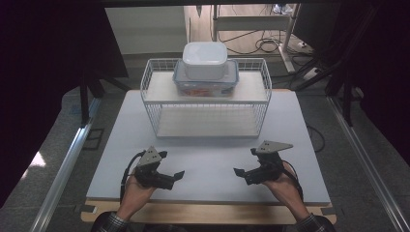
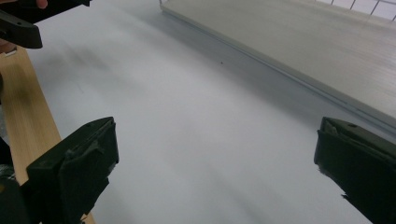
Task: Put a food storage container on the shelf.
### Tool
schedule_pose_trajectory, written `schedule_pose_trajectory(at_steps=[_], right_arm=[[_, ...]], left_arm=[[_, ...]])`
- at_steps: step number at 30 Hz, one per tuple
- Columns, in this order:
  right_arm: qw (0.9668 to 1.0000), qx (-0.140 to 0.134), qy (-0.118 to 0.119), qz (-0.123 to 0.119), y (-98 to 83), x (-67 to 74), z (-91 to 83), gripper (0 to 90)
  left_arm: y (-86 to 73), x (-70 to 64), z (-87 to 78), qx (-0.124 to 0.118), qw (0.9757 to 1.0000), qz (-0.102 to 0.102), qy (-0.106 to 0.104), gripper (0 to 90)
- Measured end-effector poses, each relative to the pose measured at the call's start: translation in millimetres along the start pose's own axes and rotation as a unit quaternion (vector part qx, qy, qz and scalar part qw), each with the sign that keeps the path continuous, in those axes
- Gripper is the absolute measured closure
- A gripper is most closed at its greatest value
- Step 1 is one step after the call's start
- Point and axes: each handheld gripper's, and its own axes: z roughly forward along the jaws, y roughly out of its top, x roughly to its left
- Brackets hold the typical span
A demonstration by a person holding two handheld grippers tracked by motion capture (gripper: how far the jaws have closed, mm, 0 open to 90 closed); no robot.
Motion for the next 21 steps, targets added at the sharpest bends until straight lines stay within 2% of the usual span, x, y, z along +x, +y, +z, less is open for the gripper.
schedule_pose_trajectory(at_steps=[11, 21], right_arm=[[0.9999, 0.014, -0.002, 0.003, -13.2, -1.4, 2.3, 0.0], [0.9994, 0.033, -0.002, 0.001, -25.1, -0.1, 7.0, 0.0]], left_arm=[[-8.5, -3.2, 4.9, 0.016, 0.9998, 0.006, 0.007, 1.8], [-14.8, -7.2, 12.4, 0.035, 0.9991, 0.019, 0.014, 0.8]])
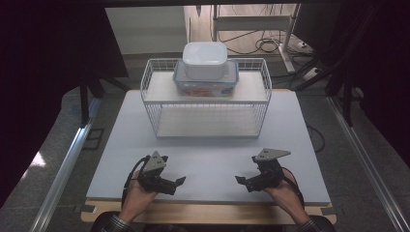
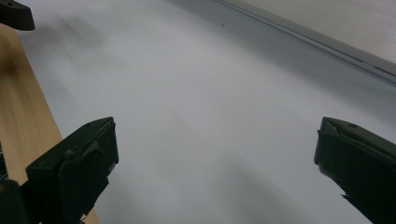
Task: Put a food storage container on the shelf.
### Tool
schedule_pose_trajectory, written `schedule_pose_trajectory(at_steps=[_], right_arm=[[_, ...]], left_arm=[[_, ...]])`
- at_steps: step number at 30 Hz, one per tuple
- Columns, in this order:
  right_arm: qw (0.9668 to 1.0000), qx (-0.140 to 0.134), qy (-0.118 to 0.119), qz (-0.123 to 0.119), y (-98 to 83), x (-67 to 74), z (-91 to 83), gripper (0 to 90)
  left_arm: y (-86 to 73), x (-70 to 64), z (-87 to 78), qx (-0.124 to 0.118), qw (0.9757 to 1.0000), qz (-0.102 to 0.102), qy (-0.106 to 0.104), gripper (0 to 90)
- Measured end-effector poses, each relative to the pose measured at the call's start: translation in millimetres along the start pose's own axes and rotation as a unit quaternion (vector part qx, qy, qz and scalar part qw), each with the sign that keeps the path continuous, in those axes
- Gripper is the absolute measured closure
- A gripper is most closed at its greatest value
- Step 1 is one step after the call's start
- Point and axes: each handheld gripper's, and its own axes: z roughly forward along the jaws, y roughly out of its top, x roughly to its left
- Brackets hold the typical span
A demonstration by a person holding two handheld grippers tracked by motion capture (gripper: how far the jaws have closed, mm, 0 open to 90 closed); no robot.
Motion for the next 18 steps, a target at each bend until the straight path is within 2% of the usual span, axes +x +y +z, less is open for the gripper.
schedule_pose_trajectory(at_steps=[5, 10, 18], right_arm=[[1.0, 0.007, 0.0, 0.001, -4.9, -0.5, 3.9, 0.0], [0.9997, 0.024, 0.0, 0.001, -10.7, -1.7, 10.5, 0.0], [0.9995, 0.03, -0.004, -0.001, -12.6, -3.7, 12.9, 0.0]], left_arm=[[-2.9, -2.1, 6.0, 0.015, 0.9998, 0.009, 0.004, 0.2], [-7.3, 0.8, 11.3, 0.03, 0.9996, 0.001, 0.002, 0.0], [-8.5, 2.5, 13.3, 0.037, 0.9993, -0.001, 0.004, 0.0]])
